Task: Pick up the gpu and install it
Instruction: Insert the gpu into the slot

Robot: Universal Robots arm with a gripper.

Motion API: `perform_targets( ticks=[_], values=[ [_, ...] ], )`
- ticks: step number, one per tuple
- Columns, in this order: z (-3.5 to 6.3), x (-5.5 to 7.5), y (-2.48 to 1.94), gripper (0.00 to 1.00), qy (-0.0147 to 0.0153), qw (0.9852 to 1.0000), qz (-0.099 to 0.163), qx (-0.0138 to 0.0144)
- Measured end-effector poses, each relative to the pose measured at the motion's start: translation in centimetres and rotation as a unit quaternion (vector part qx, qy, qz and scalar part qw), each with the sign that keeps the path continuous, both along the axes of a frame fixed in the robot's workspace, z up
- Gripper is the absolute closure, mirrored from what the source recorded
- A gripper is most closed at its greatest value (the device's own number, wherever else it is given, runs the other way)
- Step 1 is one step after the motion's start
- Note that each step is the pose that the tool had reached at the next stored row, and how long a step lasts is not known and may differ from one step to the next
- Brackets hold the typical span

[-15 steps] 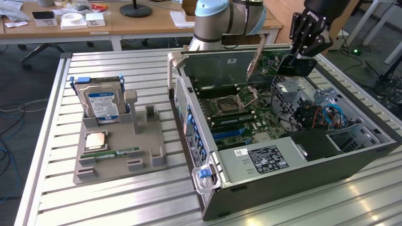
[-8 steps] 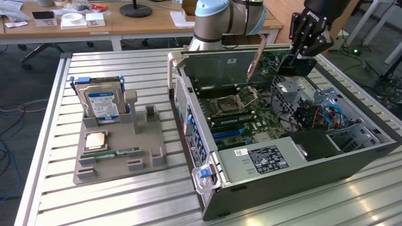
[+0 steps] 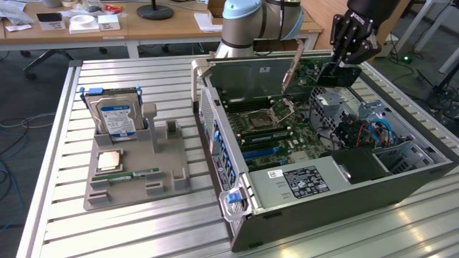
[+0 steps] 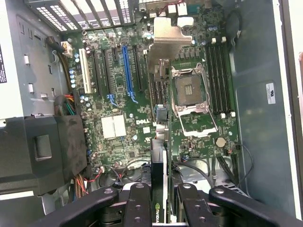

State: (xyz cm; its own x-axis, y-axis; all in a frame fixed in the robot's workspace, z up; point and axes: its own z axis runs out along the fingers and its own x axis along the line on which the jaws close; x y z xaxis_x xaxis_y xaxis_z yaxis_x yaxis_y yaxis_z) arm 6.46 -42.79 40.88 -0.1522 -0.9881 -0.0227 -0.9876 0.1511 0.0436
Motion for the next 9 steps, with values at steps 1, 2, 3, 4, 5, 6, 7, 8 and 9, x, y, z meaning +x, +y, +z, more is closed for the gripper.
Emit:
perform_targets(
  ticks=[1, 2, 3, 4, 5, 6, 7, 8, 9],
  values=[
    [0.0, 0.0, 0.0, 0.74, 0.0, 1.0, 0.0, 0.0],
    [0.0, 0.0, 0.0, 0.74, 0.0, 1.0, 0.0, 0.0],
    [0.0, 0.0, 0.0, 0.74, 0.0, 1.0, 0.0, 0.0],
    [0.0, 0.0, 0.0, 0.74, 0.0, 1.0, 0.0, 0.0],
    [0.0, 0.0, 0.0, 0.74, 0.0, 1.0, 0.001, 0.0],
    [0.0, 0.0, 0.0, 0.74, 0.0, 1.0, 0.002, 0.0],
    [0.0, 0.0, 0.0, 0.74, 0.0, 1.0, 0.003, 0.0],
    [0.0, 0.0, 0.0, 0.74, 0.0, 1.0, 0.006, 0.0],
    [0.0, 0.0, 0.0, 0.74, 0.0, 1.0, 0.01, 0.0]
  ],
)
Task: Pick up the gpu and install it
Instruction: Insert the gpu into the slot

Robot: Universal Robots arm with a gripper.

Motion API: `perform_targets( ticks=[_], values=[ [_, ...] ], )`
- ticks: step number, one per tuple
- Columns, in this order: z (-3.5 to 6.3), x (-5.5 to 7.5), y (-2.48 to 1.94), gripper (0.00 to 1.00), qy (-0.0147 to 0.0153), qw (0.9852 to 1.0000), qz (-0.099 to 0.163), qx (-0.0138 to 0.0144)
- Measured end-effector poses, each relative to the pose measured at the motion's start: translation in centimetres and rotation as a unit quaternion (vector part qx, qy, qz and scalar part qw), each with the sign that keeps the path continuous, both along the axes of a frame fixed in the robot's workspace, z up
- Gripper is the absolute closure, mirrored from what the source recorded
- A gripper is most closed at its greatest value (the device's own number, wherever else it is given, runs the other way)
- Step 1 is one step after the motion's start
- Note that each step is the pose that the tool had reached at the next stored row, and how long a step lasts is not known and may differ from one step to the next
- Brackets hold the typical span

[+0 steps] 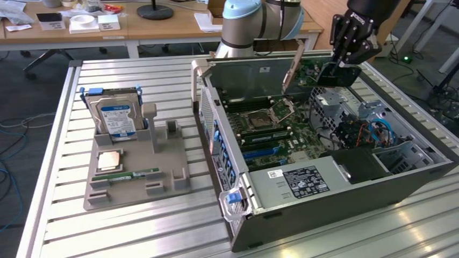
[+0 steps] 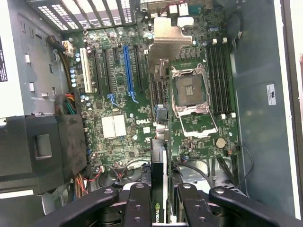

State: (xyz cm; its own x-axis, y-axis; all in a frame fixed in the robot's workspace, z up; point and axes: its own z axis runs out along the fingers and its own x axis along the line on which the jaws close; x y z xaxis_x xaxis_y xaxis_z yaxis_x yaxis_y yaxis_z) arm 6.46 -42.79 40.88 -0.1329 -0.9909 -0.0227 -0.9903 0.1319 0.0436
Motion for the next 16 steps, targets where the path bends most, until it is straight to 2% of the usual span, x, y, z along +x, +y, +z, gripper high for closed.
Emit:
perform_targets(
  ticks=[6, 11, 16],
  values=[
    [0.0, 0.0, 0.0, 0.74, 0.0, 0.9996, 0.028, 0.0],
    [0.0, 0.0, 0.0, 0.74, 0.0, 0.9984, 0.057, 0.0],
    [0.0, 0.0, 0.0, 0.74, 0.0, 0.9983, 0.059, 0.0]
  ],
)
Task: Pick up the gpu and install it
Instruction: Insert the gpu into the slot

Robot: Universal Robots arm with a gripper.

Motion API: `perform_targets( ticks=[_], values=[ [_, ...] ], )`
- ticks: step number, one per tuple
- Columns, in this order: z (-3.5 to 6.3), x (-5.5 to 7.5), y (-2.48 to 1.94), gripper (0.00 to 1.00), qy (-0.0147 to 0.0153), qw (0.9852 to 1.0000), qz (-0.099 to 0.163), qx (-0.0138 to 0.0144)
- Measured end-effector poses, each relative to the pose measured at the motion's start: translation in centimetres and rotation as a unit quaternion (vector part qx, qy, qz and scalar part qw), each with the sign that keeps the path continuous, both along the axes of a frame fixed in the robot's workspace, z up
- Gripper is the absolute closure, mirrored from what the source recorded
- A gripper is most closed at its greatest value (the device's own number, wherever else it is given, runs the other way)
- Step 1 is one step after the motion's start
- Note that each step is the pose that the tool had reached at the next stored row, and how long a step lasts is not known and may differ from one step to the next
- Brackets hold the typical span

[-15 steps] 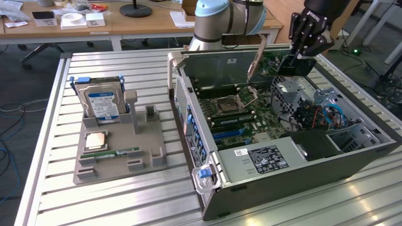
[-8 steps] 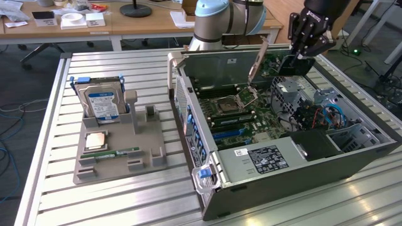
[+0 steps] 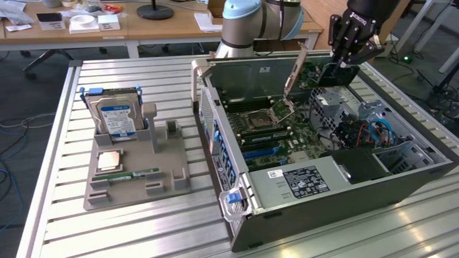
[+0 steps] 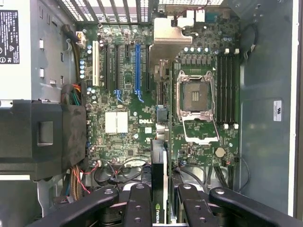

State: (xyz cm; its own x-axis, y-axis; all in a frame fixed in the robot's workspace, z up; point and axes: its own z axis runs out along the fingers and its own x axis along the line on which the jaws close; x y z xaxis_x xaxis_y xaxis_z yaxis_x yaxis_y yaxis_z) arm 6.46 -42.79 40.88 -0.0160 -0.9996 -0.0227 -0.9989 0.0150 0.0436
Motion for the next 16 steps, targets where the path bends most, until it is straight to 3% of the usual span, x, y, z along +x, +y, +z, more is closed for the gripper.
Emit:
perform_targets(
  ticks=[6, 12, 16],
  values=[
    [-0.07, -0.04, 0.01, 0.74, -0.0002, 1.0, 0.001, 0.0001],
    [-0.46, -0.45, 0.0, 0.74, -0.005, 1.0, 0.001, 0.0],
    [-0.51, -0.51, 0.0, 0.74, -0.0054, 1.0, 0.001, -0.0001]
  ],
)
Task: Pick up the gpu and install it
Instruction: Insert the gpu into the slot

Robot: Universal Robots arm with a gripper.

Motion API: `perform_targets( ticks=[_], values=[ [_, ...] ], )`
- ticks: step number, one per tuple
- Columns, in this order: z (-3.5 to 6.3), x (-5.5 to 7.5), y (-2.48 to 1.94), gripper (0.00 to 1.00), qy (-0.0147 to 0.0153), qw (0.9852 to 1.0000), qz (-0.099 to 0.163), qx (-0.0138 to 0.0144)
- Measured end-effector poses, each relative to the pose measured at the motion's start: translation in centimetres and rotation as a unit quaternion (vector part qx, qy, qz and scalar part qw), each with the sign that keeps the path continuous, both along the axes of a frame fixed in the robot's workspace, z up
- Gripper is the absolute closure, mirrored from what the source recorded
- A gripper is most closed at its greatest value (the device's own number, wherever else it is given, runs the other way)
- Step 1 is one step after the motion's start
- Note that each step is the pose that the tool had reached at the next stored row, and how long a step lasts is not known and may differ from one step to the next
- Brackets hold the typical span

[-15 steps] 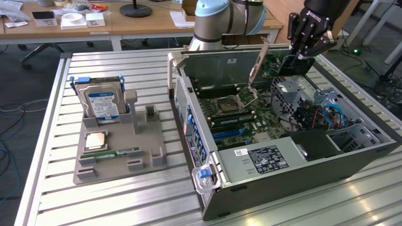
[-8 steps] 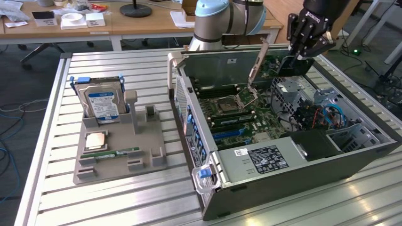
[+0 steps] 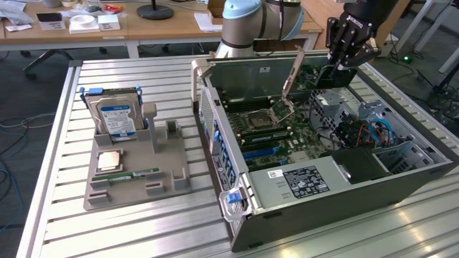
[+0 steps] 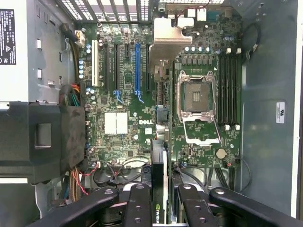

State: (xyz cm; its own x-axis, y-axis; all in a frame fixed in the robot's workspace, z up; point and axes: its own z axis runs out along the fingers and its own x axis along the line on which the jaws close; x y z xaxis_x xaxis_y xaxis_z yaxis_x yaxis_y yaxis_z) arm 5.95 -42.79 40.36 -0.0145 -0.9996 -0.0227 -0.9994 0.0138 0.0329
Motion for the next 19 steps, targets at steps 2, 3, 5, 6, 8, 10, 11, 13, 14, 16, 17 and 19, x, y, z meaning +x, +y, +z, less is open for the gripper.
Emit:
perform_targets(
  ticks=[2, 3, 5, 6, 8, 10, 11, 13, 14, 16, 17, 19],
  values=[
    [0.0, 0.0, 0.0, 0.74, 0.0, 1.0, 0.0, 0.0],
    [-0.01, 0.0, 0.0, 0.74, 0.0, 1.0, 0.0, 0.0001],
    [-0.05, 0.0, 0.0, 0.74, 0.0, 1.0, 0.0, 0.0002],
    [-0.1, -0.01, 0.01, 0.74, 0.0, 1.0, 0.0, 0.0002],
    [-0.22, -0.04, 0.0, 0.74, -0.0002, 1.0, 0.0, 0.0001],
    [-0.32, -0.07, 0.0, 0.74, -0.0004, 1.0, 0.0, 0.0001],
    [-0.32, -0.07, 0.0, 0.74, -0.0004, 1.0, 0.0, 0.0001],
    [-0.32, -0.07, 0.0, 0.74, -0.0004, 1.0, 0.0, 0.0],
    [-0.32, -0.07, 0.0, 0.74, -0.0004, 1.0, 0.0, 0.0],
    [-0.33, -0.11, 0.0, 0.74, -0.0004, 1.0, 0.0, 0.0001],
    [-0.35, -0.17, 0.0, 0.74, -0.0004, 1.0, 0.0, 0.0002],
    [-0.36, -0.33, 0.0, 0.74, -0.0006, 1.0, 0.0, 0.0002]
  ],
)
